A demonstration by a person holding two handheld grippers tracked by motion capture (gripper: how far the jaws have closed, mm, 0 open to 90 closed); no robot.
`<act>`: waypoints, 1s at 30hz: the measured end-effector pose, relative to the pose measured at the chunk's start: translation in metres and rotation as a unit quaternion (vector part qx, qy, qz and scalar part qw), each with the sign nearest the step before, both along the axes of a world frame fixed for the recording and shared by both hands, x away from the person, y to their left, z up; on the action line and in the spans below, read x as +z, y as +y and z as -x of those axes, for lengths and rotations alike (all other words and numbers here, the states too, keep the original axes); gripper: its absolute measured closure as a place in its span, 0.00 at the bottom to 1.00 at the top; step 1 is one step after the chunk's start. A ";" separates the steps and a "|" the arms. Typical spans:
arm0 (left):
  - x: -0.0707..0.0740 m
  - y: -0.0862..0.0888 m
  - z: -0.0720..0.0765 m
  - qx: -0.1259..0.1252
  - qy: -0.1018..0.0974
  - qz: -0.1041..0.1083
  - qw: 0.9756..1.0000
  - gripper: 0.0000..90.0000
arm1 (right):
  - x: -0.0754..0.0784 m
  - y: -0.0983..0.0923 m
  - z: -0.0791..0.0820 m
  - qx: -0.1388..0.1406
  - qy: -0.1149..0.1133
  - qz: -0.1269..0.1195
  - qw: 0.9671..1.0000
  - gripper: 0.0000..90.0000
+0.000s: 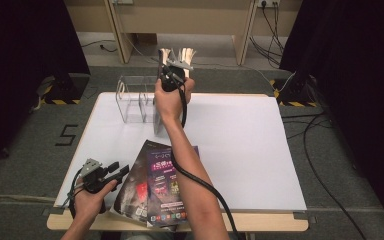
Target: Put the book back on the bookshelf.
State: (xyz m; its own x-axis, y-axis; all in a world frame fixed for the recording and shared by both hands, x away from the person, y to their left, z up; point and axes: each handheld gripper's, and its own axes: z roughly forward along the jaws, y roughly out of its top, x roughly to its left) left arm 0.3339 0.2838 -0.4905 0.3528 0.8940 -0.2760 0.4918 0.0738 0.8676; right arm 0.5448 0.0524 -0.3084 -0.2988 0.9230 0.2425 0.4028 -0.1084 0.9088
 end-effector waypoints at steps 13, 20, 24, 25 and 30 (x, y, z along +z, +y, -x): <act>0.001 0.003 0.000 0.004 -0.002 0.003 1.000 0.54 | -0.003 0.020 -0.003 0.028 -0.050 -0.002 0.998 0.92; 0.001 0.005 0.000 0.006 0.000 0.005 1.000 0.54 | 0.001 0.027 -0.011 0.037 -0.052 -0.006 0.998 0.92; 0.001 0.006 0.000 0.005 0.000 0.003 1.000 0.54 | -0.002 0.027 -0.014 0.035 -0.050 -0.002 0.998 0.92; 0.001 0.006 0.000 0.005 0.000 0.002 1.000 0.54 | -0.004 0.027 -0.015 0.030 -0.045 0.000 0.999 0.92; 0.000 0.004 0.000 0.003 0.000 0.004 1.000 0.54 | -0.010 0.020 -0.011 -0.002 -0.041 0.015 0.999 0.92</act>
State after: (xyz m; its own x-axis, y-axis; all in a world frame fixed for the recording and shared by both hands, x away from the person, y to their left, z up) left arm 0.3342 0.2876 -0.4905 0.3475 0.8941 -0.2824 0.4912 0.0829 0.8671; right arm 0.5563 0.0722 -0.3183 -0.3125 0.9309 0.1893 0.3258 -0.0822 0.9419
